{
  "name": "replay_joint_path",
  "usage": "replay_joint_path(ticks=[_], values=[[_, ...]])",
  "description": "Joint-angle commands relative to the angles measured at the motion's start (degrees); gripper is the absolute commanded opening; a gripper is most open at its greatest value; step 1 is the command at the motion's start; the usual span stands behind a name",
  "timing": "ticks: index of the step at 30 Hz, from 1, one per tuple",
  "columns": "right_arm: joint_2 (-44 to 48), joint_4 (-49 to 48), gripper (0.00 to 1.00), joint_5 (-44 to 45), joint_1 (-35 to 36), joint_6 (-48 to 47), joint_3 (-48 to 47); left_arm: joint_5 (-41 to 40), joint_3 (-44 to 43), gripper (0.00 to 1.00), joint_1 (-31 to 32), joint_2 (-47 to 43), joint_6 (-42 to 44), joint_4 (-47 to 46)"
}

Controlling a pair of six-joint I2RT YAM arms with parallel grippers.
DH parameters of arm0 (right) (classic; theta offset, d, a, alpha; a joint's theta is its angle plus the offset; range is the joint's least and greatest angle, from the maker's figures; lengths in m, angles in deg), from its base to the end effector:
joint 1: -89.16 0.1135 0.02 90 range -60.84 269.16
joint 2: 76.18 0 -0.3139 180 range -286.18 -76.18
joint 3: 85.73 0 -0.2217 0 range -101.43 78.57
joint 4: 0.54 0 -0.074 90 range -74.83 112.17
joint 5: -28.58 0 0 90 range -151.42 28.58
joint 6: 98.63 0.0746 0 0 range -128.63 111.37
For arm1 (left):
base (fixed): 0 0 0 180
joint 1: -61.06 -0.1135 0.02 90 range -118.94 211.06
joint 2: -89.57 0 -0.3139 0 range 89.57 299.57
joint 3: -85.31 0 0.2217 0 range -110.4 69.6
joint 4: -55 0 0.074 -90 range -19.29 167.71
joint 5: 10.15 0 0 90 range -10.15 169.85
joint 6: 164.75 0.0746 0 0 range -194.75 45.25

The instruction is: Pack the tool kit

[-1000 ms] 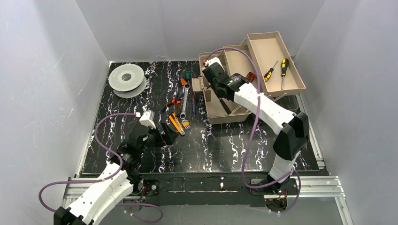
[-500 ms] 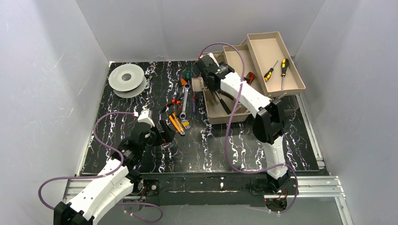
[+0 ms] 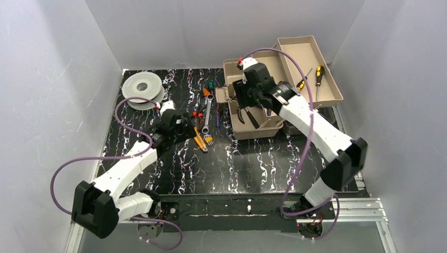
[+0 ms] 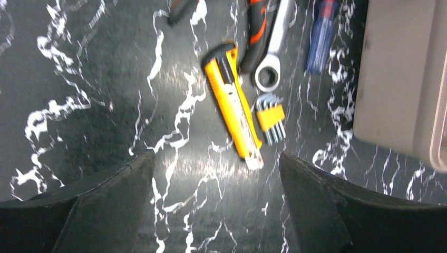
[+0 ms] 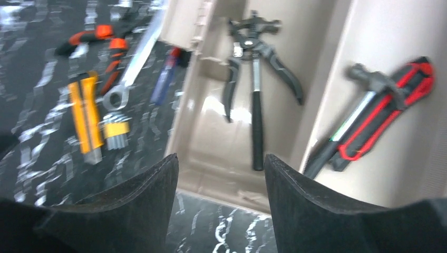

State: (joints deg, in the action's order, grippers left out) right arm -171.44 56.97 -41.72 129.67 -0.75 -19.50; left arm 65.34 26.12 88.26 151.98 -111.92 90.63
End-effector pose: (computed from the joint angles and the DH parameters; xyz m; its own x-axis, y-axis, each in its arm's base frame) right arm 0.2985 0.2219 0.4057 -0.5305 -0.2835 -0.7989 -0.3429 0.9336 -0.1036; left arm 0.1952 -0.0793 0.2875 -0.6071 -0.3456 -0.7155 -0.1228 0.9304 -0.3453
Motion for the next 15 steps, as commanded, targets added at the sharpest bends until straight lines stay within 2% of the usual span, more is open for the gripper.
replay_joint_path(ticks=[1, 4, 8, 15], values=[[9.38, -10.06, 0.67, -16.9, 0.27, 3.73, 8.09, -3.76, -5.79, 0.85, -2.98, 6.41, 3.08, 1.31], [13.69, -12.04, 0.67, -23.56, 0.36, 5.45, 12.45, -2.13, -8.63, 0.86, -4.78, 11.78, 5.42, -0.88], [15.9, -11.76, 0.66, -28.14, 0.97, 8.05, 14.93, 1.3, -13.77, 0.85, -6.85, 19.93, 8.85, -0.69], [16.31, -12.32, 0.64, -28.78, 3.38, 9.85, 17.54, 1.92, -24.21, 0.76, -8.99, 32.27, 14.44, 4.54]])
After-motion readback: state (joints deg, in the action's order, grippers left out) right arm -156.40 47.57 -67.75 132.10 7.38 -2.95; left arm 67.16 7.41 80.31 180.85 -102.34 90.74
